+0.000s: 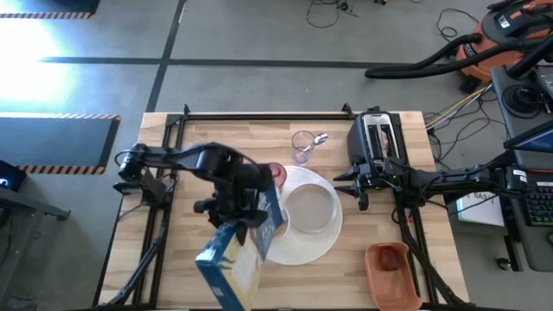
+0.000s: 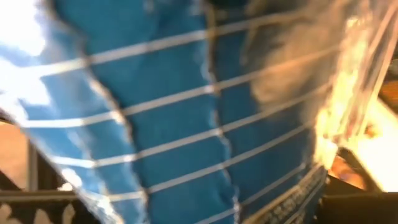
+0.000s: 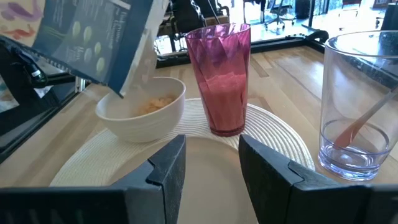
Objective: Arrange a breakfast setting
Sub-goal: Pour the cereal from the blue cereal box into the white bowl
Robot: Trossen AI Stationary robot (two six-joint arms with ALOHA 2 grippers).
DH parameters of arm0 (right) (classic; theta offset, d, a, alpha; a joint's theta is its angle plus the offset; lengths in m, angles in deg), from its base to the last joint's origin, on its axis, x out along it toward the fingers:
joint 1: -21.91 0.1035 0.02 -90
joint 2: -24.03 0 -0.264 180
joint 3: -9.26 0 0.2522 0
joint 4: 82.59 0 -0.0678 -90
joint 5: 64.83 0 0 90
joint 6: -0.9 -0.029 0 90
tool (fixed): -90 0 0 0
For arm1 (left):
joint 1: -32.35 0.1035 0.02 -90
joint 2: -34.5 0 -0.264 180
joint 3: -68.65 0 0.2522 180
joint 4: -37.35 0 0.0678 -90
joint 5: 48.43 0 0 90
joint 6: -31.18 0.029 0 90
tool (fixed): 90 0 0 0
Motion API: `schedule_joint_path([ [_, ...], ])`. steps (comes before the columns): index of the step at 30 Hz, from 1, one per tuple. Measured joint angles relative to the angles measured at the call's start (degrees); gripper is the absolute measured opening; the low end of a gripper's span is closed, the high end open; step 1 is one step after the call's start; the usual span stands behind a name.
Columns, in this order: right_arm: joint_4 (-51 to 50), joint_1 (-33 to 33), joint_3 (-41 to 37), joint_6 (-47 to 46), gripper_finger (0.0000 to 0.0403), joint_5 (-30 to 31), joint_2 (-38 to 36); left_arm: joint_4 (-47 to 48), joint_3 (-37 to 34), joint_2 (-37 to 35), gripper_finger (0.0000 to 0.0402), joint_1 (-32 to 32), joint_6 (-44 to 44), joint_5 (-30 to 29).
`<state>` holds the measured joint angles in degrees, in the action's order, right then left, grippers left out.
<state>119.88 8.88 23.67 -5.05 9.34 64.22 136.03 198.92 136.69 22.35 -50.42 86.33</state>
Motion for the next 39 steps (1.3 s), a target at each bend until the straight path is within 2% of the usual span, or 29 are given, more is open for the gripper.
schedule_joint_path([
  [12, 0.0, 0.0, -0.01, 0.0, 0.0139, 0.0, 0.0, 2.91, 0.0, -0.07, 0.0177, -9.83, 4.69, -17.02],
  [19, 0.0, 0.01, -0.01, 0.0, 0.0139, -0.02, 0.0, 3.48, 0.0, -0.08, 0.0177, -16.4, 5.03, -29.73],
  [29, 0.0, -0.01, -0.01, 0.0, 0.0139, -0.01, 0.0, 3.44, 0.0, -0.07, 0.0177, -27.21, -1.03, -46.44],
  [34, 0.0, 0.0, -0.01, 0.0, 0.0139, -0.02, 0.0, 5.25, -0.39, -0.02, 0.0177, -33.29, -7.63, -59.29],
  [37, 0.0, 0.0, -0.01, 0.0, 0.0139, -0.01, 0.0, 4.89, -2.62, -0.04, 0.0177, -36.51, -8.54, -67.61],
  [39, 0.0, 0.01, -0.01, 0.0, 0.0139, 0.0, 0.0, 4.89, -4.55, -0.07, 0.0177, -38.11, -9.25, -71.05],
])
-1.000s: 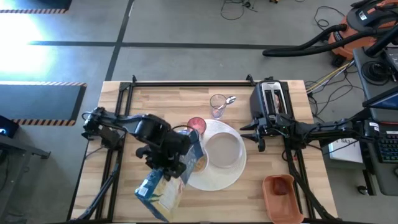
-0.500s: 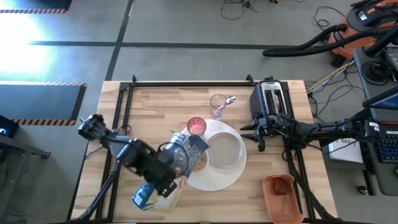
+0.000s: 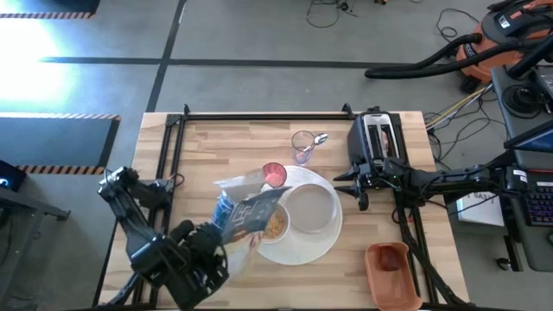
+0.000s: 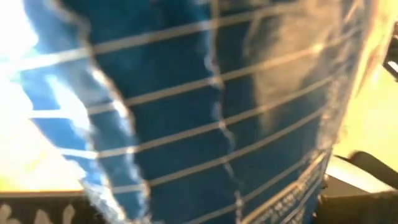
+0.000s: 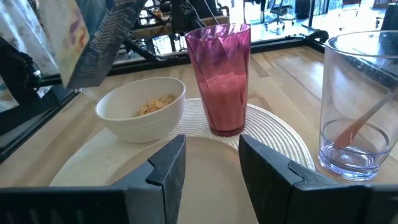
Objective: Arrange a breakfast setting
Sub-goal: Pour the cereal from the blue cereal box into the white bowl
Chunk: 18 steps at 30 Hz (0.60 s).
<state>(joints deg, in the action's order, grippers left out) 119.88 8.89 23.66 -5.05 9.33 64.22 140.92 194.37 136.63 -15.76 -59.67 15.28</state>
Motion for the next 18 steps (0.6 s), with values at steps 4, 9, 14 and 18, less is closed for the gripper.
schedule_joint_path([
  [4, 0.0, -0.01, 0.0, 0.0, 0.0139, -0.01, 0.0, -0.03, -4.69, -1.0, 0.0177, -1.93, -3.54, -0.83],
  [9, 0.0, 0.0, 0.0, 0.0, 0.0139, 0.0, 0.01, 0.19, -12.37, -3.59, 0.0177, -3.16, -9.69, -1.5],
  [14, 0.0, -0.02, 0.0, 0.0, 0.0139, -0.01, 0.02, 0.04, -19.91, -5.95, 0.0177, -3.48, -11.28, -1.87],
  [18, 0.02, 0.0, 0.0, 0.0, 0.0139, 0.0, 0.02, 0.1, -26.45, -9.53, 0.0177, -3.48, -11.3, -7.47],
])
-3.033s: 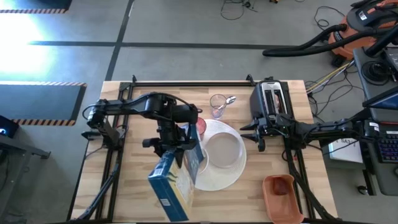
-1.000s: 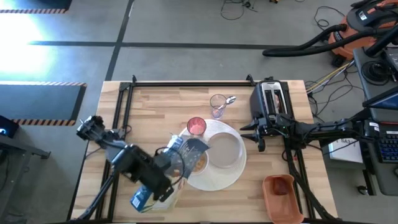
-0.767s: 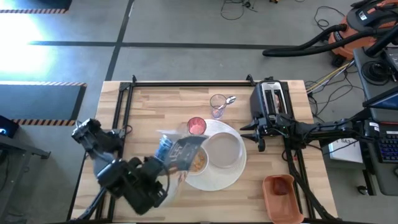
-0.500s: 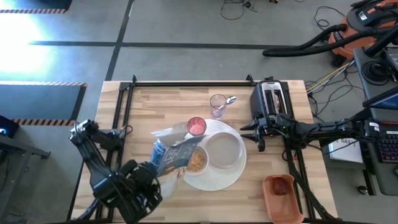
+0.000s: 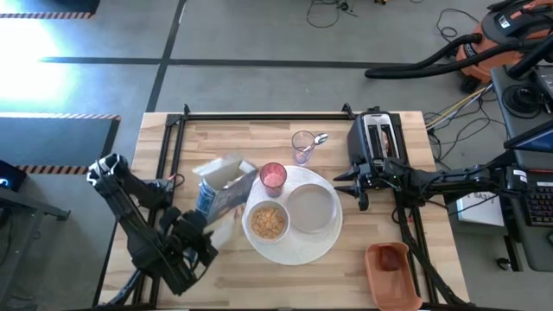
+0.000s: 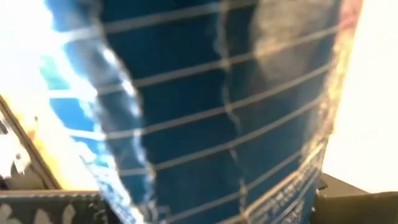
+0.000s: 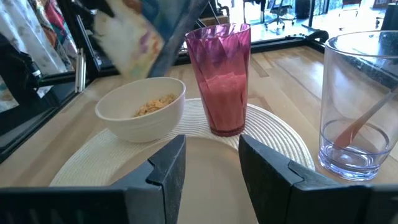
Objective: Arrange a breakfast setting
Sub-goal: Pour the cereal from the blue cereal box into the white bowl
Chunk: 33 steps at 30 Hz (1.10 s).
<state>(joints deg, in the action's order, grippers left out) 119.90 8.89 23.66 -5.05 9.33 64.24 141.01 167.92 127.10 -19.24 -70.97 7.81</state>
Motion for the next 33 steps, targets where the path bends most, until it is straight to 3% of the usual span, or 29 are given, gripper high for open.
schedule_joint_path([
  [5, -0.02, 0.0, 0.0, 0.0, 0.0139, 0.0, 0.0, 0.09, -9.15, -4.98, 0.0177, 0.87, -0.88, -6.66],
  [12, -0.02, 0.0, 0.01, 0.0, 0.0139, -0.01, 0.0, 0.08, -21.64, -11.16, 0.0177, 3.69, -1.02, -7.86],
  [17, 0.0, 0.0, 0.0, 0.0, 0.0139, -0.02, 0.0, 0.04, -29.29, -13.57, 0.0177, 6.58, -7.65, -11.89],
  [25, -0.02, 0.0, 0.02, 0.0, 0.0139, -0.01, 0.0, 0.2, -35.79, -11.98, 0.0177, 14.59, -16.47, -15.05],
  [33, 0.0, -0.01, 0.0, 0.0, 0.0139, 0.0, 0.0, 0.36, -38.59, -6.54, 0.0177, 28.12, -23.49, -15.45],
])
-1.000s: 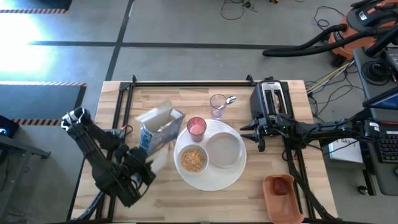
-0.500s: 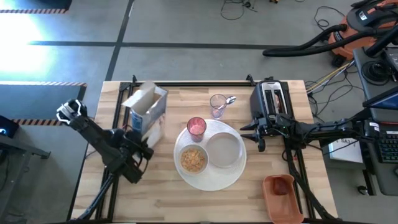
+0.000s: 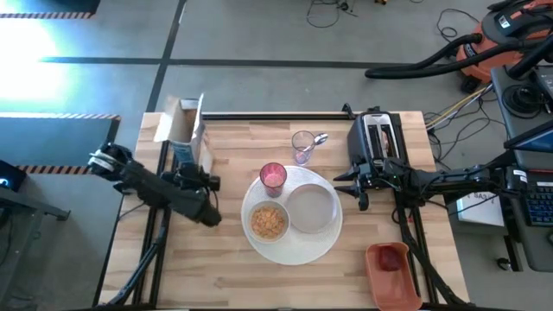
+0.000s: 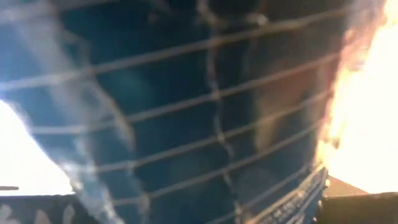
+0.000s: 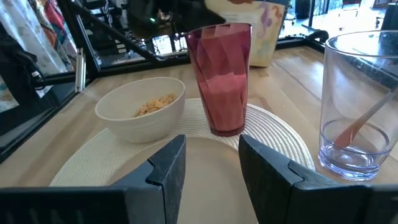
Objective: Arrange a breakfast setting
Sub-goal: Pour the cereal from the blue cereal box into the white bowl
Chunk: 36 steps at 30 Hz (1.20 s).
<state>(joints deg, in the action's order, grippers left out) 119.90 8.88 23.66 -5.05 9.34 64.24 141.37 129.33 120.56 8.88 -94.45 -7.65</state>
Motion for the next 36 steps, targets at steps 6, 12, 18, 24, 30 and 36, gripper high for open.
schedule_joint_path([
  [6, -0.01, 0.01, 0.02, 0.0, 0.0139, -0.02, 0.0, -0.93, 0.02, 6.07, 0.0177, 7.49, -0.13, -4.15],
  [12, -0.02, 0.01, 0.0, 0.0, 0.0139, -0.02, 0.0, -3.25, 0.19, 10.45, 0.0182, 14.01, -2.99, -6.35],
  [18, -0.02, 0.01, 0.0, 0.0, 0.0139, -0.02, 0.0, -3.33, 0.19, 12.78, 0.0195, 19.22, -3.02, -7.47],
  [24, 0.0, 0.01, 0.01, -0.01, 0.0139, -0.01, 0.0, -2.44, -0.04, 14.08, 0.0197, 23.53, -2.24, -8.71],
  [30, -0.02, 0.01, 0.02, 0.0, 0.0139, 0.0, 0.0, -2.59, -2.19, 14.34, 0.0199, 25.4, 0.21, -10.92],
  [36, -0.02, 0.01, 0.01, 0.0, 0.0139, -0.01, 0.0, -4.95, -2.8, 14.28, 0.0222, 25.41, -0.09, -9.22],
])
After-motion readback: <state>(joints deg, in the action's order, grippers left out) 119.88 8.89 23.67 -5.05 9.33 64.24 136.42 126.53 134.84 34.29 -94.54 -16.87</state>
